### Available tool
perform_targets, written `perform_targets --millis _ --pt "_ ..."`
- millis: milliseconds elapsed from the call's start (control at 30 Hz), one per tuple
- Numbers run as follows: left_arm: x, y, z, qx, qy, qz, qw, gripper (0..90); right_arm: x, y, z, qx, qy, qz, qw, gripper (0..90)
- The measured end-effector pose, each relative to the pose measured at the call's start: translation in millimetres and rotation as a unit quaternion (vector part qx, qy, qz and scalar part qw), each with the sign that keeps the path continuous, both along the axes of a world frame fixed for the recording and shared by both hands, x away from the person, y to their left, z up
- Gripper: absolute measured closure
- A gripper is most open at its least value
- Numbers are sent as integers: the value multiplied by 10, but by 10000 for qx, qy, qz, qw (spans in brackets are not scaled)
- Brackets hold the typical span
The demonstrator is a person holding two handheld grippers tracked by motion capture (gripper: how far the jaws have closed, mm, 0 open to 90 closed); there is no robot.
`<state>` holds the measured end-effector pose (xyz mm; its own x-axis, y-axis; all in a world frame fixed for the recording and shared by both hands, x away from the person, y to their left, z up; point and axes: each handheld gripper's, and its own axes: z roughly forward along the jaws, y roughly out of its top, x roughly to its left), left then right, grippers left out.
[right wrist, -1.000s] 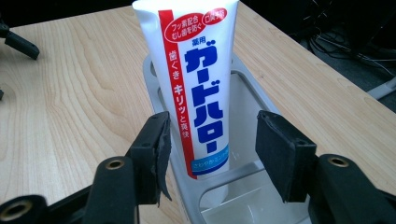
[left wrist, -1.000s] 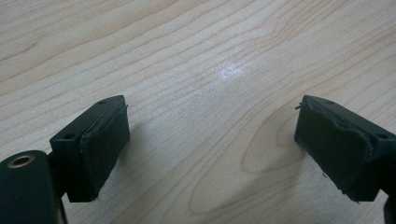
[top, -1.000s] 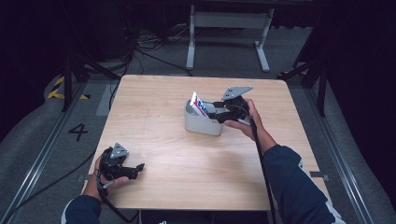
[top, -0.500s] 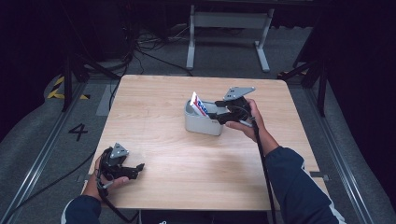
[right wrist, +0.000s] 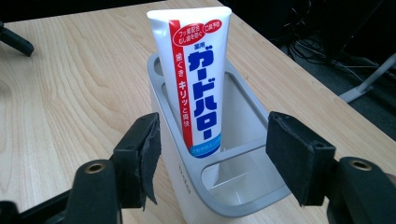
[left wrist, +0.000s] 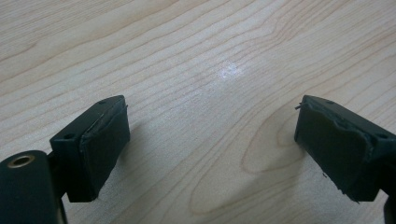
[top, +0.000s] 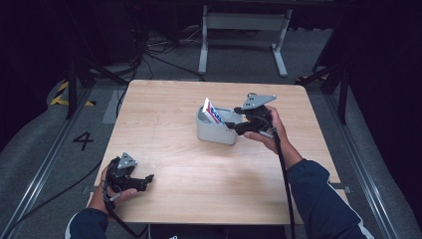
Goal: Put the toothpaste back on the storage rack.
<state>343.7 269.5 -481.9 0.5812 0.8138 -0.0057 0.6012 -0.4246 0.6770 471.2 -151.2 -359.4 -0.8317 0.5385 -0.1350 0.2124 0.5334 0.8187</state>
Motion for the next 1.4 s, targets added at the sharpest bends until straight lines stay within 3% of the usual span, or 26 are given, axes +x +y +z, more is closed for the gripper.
perform_targets --millis 233,733,1167,1400 --pt "-1 -1 0 -5 2 5 10000 109 -79 -48 11 -269 -175 -55 9995 357" --pt "-10 -3 -1 -16 11 34 10000 109 -258 -369 9 -338 -241 -236 9989 339" --pt "-10 -3 -1 -15 10 36 10000 109 -437 -705 -100 -386 -302 -436 9978 335" --pt "-12 -4 -1 -19 18 42 10000 109 -506 -878 -224 -430 -197 -525 9975 335"
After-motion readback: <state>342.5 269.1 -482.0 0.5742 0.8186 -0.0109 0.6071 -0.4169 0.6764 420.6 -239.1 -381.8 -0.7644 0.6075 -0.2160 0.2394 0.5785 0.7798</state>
